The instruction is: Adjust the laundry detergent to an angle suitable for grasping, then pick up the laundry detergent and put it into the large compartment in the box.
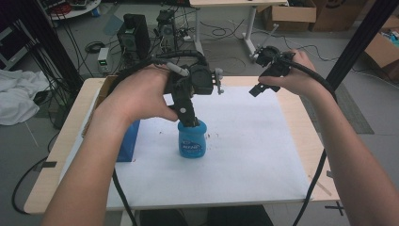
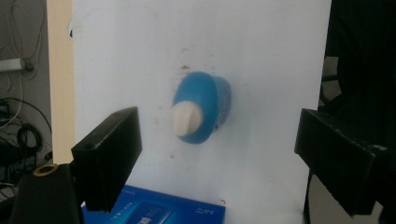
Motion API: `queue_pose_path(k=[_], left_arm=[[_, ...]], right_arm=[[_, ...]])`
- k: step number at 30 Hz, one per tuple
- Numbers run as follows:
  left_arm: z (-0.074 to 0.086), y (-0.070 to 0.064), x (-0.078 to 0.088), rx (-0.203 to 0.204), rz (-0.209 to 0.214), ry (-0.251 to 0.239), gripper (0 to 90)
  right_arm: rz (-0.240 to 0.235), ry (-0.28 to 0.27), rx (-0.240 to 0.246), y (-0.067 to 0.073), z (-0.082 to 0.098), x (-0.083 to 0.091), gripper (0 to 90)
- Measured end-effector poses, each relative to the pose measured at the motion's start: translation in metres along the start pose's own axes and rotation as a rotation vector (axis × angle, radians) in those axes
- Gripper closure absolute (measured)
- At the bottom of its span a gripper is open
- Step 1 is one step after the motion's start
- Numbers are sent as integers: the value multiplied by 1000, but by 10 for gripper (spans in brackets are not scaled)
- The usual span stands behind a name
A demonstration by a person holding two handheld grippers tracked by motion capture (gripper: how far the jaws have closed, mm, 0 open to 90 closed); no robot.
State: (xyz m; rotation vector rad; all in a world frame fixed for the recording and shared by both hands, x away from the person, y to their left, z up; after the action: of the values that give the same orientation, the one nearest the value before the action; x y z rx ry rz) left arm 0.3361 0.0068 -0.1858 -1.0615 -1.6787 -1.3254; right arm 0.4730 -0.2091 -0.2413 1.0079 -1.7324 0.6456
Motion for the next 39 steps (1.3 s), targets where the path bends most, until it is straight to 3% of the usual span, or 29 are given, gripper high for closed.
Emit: queue_pose_path(k=[10, 24, 39], left_arm=[[3, 0, 3, 11, -7, -14, 156], [4, 3, 0, 5, -4, -13, 154], [-1, 5, 0, 6, -4, -6, 154]], right_arm=[[-4, -17, 18, 0, -1, 0, 225], [-5, 2, 34, 1, 1, -5, 222], [-12, -7, 25, -5, 9, -6, 218]])
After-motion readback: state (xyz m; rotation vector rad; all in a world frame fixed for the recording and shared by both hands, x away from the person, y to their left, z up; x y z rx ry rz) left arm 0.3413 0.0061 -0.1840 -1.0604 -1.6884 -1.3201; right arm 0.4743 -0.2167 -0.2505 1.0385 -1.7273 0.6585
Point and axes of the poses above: each handheld gripper's, and its own axes: x roughly backward along the jaws, z roughly out of its underside, y roughly to its left, the point moved 5 cm from there along -x, roughly forward along the jaws, and after that the axes turned 8 degrees about -z, right-handed, at the moved point
